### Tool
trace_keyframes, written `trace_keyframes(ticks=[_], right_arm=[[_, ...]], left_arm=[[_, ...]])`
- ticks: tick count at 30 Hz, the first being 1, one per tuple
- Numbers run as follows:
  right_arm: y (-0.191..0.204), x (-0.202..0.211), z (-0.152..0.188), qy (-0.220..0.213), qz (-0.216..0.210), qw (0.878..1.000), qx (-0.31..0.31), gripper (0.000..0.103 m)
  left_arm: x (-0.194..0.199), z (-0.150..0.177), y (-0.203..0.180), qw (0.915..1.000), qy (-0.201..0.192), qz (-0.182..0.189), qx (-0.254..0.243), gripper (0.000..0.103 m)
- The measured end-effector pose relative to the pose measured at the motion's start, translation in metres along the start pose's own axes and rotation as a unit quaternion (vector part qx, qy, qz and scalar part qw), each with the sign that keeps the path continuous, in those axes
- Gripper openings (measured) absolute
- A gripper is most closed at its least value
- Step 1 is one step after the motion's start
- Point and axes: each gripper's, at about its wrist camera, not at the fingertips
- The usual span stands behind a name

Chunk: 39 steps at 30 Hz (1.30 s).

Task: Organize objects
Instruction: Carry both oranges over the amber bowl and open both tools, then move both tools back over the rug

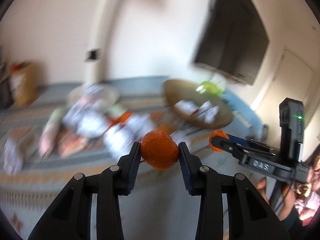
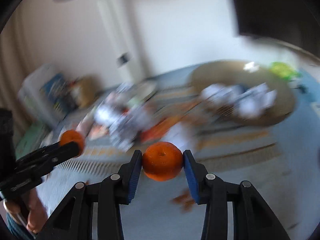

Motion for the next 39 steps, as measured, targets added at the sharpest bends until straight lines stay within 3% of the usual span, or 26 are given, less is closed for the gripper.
trace_keyframes(ticks=[4, 6, 10, 11, 13, 16, 19, 22, 24, 26, 29, 31, 34, 36, 39], right_arm=[[-0.068, 0.015, -0.042, -0.013, 0.099, 0.994, -0.047, 0.041], [-0.096, 0.012, -0.055, -0.008, 0.121, 0.991, -0.063, 0.041], [-0.133, -0.011, -0.072, 0.016, 0.137, 0.988, -0.074, 0.041], [-0.139, -0.019, -0.077, 0.026, 0.135, 0.988, -0.072, 0.043], [-0.145, -0.024, -0.079, 0.035, 0.137, 0.987, -0.072, 0.056], [-0.145, -0.013, -0.078, 0.011, 0.134, 0.989, -0.069, 0.065], [-0.133, 0.003, -0.072, -0.003, 0.126, 0.99, -0.066, 0.067], [-0.103, 0.016, -0.066, -0.009, 0.09, 0.994, -0.055, 0.067], [-0.075, 0.023, -0.062, -0.013, 0.068, 0.997, -0.036, 0.068], [-0.041, 0.026, -0.054, -0.016, 0.047, 0.999, -0.011, 0.071], [0.006, 0.02, -0.038, -0.018, 0.026, 0.999, 0.022, 0.079], [0.033, 0.005, -0.013, -0.014, 0.028, 0.999, 0.032, 0.085], [0.062, -0.023, 0.025, 0.004, 0.033, 0.998, 0.055, 0.085], [0.072, -0.033, 0.036, 0.006, 0.042, 0.997, 0.072, 0.085], [0.075, -0.043, 0.042, 0.017, 0.051, 0.995, 0.089, 0.085]], left_arm=[[-0.052, -0.039, -0.047, 0.9992, 0.013, 0.02, -0.032, 0.035], [-0.078, -0.048, -0.063, 0.9987, 0.024, 0.03, -0.034, 0.035], [-0.132, -0.06, -0.086, 0.9982, 0.033, 0.042, -0.027, 0.037], [-0.139, -0.06, -0.089, 0.9982, 0.036, 0.041, -0.025, 0.051], [-0.151, -0.062, -0.089, 0.998, 0.05, 0.035, -0.019, 0.058], [-0.135, -0.059, -0.076, 0.9979, 0.049, 0.041, -0.007, 0.061], [-0.096, -0.053, -0.056, 0.9986, 0.022, 0.045, 0.014, 0.064], [-0.043, -0.039, -0.035, 0.9988, -0.004, 0.045, 0.022, 0.069], [-0.007, -0.026, -0.02, 0.999, -0.027, 0.029, 0.021, 0.088], [0.029, -0.009, -0.002, 0.998, -0.053, -0.022, 0.027, 0.099], [0.054, 0.013, 0.032, 0.9909, -0.066, -0.107, 0.049, 0.1], [0.06, 0.036, 0.065, 0.9873, -0.066, -0.122, 0.078, 0.1], [0.052, 0.067, 0.102, 0.9824, -0.053, -0.148, 0.101, 0.099], [0.052, 0.078, 0.117, 0.976, -0.052, -0.186, 0.101, 0.099], [0.061, 0.086, 0.142, 0.9711, -0.065, -0.187, 0.133, 0.099]])
Point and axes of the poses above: each gripper's, at about its wrist camera, not at the fingertips, and x roughly against the way its jaws point, y to its left, z to its underside, and after that the axes turned 7 degrees about x, right-handed
